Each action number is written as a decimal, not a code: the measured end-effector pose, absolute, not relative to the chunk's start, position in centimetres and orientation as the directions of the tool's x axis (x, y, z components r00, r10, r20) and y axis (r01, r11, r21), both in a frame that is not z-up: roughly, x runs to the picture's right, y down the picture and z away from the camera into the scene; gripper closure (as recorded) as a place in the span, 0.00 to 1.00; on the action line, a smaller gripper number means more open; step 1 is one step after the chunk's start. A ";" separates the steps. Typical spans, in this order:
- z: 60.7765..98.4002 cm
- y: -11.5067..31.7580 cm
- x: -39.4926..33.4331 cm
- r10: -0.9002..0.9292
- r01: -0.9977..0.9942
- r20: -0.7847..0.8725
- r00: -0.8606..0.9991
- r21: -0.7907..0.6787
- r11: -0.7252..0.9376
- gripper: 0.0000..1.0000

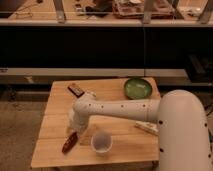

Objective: Place the pepper in the ceramic cup

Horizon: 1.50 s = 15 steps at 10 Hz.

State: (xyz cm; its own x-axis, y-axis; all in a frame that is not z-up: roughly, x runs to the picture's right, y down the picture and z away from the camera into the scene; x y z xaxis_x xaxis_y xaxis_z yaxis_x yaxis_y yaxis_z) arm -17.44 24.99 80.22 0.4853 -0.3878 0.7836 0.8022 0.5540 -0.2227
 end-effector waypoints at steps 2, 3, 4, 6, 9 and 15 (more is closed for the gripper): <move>80.1 24.9 -17.6 -0.381 0.810 0.796 0.470 -0.218 0.544 0.82; 80.0 24.6 -17.7 -0.380 0.810 0.800 0.464 -0.210 0.547 0.91; 79.5 23.8 -17.8 -0.387 0.810 0.800 0.459 -0.198 0.553 0.98; 77.5 20.4 -16.7 -0.419 0.800 0.781 0.463 -0.165 0.577 1.00; 72.9 15.2 -11.5 -0.468 0.784 0.716 0.518 -0.179 0.595 1.00; 68.4 14.7 0.4 -0.406 0.673 0.609 0.681 -0.302 0.675 1.00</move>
